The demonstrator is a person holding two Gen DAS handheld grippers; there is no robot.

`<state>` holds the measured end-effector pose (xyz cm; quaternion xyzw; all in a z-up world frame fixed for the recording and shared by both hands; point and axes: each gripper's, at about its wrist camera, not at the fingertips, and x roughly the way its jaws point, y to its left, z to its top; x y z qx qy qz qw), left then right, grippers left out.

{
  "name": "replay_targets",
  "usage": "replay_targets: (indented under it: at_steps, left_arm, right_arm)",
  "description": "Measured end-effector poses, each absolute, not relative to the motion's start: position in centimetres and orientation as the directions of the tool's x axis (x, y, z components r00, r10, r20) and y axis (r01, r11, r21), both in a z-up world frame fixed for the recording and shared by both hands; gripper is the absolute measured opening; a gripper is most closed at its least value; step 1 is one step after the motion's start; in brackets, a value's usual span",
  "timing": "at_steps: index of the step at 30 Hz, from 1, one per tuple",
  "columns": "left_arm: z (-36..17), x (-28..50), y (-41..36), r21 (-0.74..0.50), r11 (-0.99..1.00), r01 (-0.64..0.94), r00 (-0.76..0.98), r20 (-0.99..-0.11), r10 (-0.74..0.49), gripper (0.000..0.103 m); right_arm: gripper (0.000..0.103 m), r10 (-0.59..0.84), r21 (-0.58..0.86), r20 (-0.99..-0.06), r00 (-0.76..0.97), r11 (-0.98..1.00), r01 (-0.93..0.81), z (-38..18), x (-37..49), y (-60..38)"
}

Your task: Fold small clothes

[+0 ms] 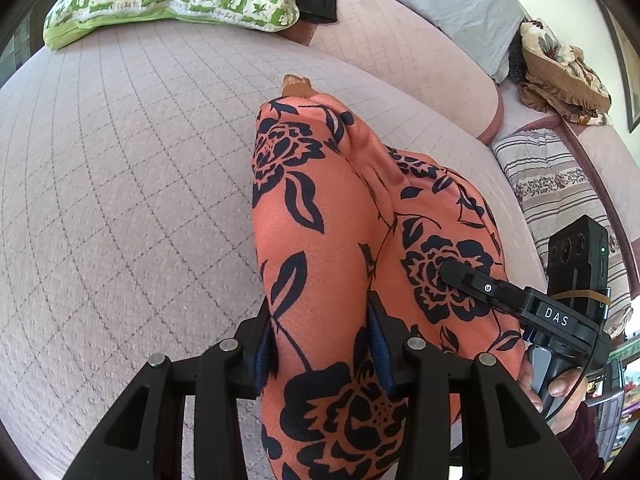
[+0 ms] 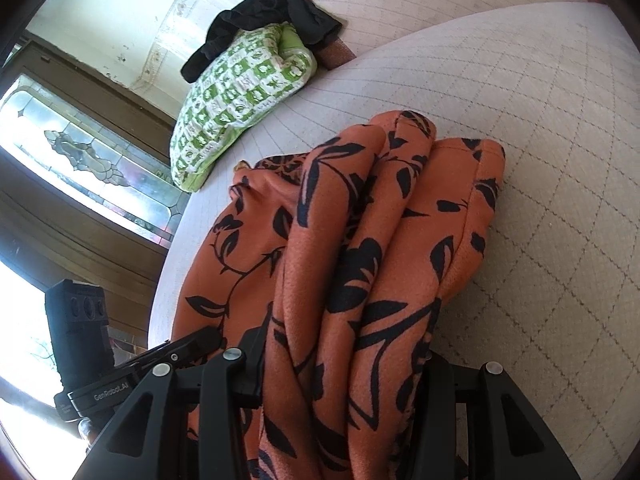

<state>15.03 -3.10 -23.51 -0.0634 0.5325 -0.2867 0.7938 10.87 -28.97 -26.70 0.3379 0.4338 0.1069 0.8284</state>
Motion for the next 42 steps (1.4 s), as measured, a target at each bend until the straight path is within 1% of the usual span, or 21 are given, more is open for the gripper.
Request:
replay_targets:
  at_steps: [5, 6, 11, 16, 22, 27, 31, 34, 35, 37, 38, 40, 42]
  left_arm:
    - [-23.8, 14.7, -2.7, -0.388, 0.838, 0.384, 0.281, -0.815, -0.506, 0.048]
    - [-23.8, 14.6, -2.8, -0.381, 0.842, 0.382, 0.286, -0.817, -0.5, 0.05]
    - [-23.8, 13.8, -2.7, -0.354, 0.855, 0.38, 0.313, -0.82, -0.479, 0.052]
    - [-23.4, 12.5, -2.8, -0.275, 0.876, 0.396, 0.374, -0.823, -0.427, 0.057]
    - [-22.9, 11.0, -3.2, -0.196, 0.891, 0.409, 0.432, -0.818, -0.378, 0.058]
    - [-22.7, 9.7, -2.9, -0.162, 0.9, 0.404, 0.463, -0.813, -0.354, 0.058]
    - [-22.6, 9.1, -2.8, -0.132, 0.906, 0.402, 0.485, -0.809, -0.334, 0.058]
    - [-22.6, 8.8, -2.7, -0.122, 0.909, 0.398, 0.493, -0.807, -0.324, 0.06]
    - [-22.6, 8.8, -2.7, -0.119, 0.911, 0.395, 0.496, -0.807, -0.321, 0.061]
    - [-22.6, 8.6, -2.6, -0.113, 0.916, 0.385, 0.502, -0.807, -0.311, 0.066]
    - [-22.7, 8.6, -2.6, -0.113, 0.917, 0.381, 0.503, -0.807, -0.309, 0.067]
    - [-22.7, 8.6, -2.5, -0.114, 0.919, 0.378, 0.504, -0.807, -0.307, 0.067]
    - [-22.6, 8.5, -2.4, -0.109, 0.921, 0.375, 0.509, -0.806, -0.302, 0.067]
  right_arm:
    - [0.046, 0.471, 0.66, -0.65, 0.596, 0.739, 0.135, -27.1, 10.8, -29.2]
    - [0.048, 0.47, 0.659, -0.65, 0.597, 0.74, 0.135, -27.1, 10.7, -29.2]
    - [0.05, 0.471, 0.669, -0.646, 0.601, 0.729, 0.147, -27.3, 10.6, -29.2]
    - [0.056, 0.467, 0.667, -0.654, 0.595, 0.727, 0.162, -27.4, 10.2, -29.4]
    - [0.057, 0.451, 0.655, -0.658, 0.603, 0.737, 0.164, -26.5, 9.0, -29.7]
    - [0.059, 0.401, 0.627, -0.654, 0.641, 0.762, 0.163, -24.8, 7.1, -30.3]
    - [0.059, 0.334, 0.568, -0.647, 0.685, 0.811, 0.141, -22.5, 5.1, -30.4]
    - [0.059, 0.305, 0.545, -0.615, 0.727, 0.83, 0.113, -20.8, 3.5, -30.3]
    - [0.059, 0.311, 0.552, -0.597, 0.74, 0.828, 0.096, -20.3, 3.1, -30.2]
    - [0.059, 0.33, 0.565, -0.564, 0.757, 0.823, 0.063, -19.7, 2.6, -30.0]
    - [0.059, 0.336, 0.572, -0.554, 0.761, 0.818, 0.055, -19.4, 2.3, -29.7]
    - [0.059, 0.4, 0.616, -0.506, 0.764, 0.788, -0.004, -19.0, 2.1, -29.1]
    - [0.059, 0.436, 0.636, -0.482, 0.76, 0.771, -0.038, -18.9, 2.3, -28.6]
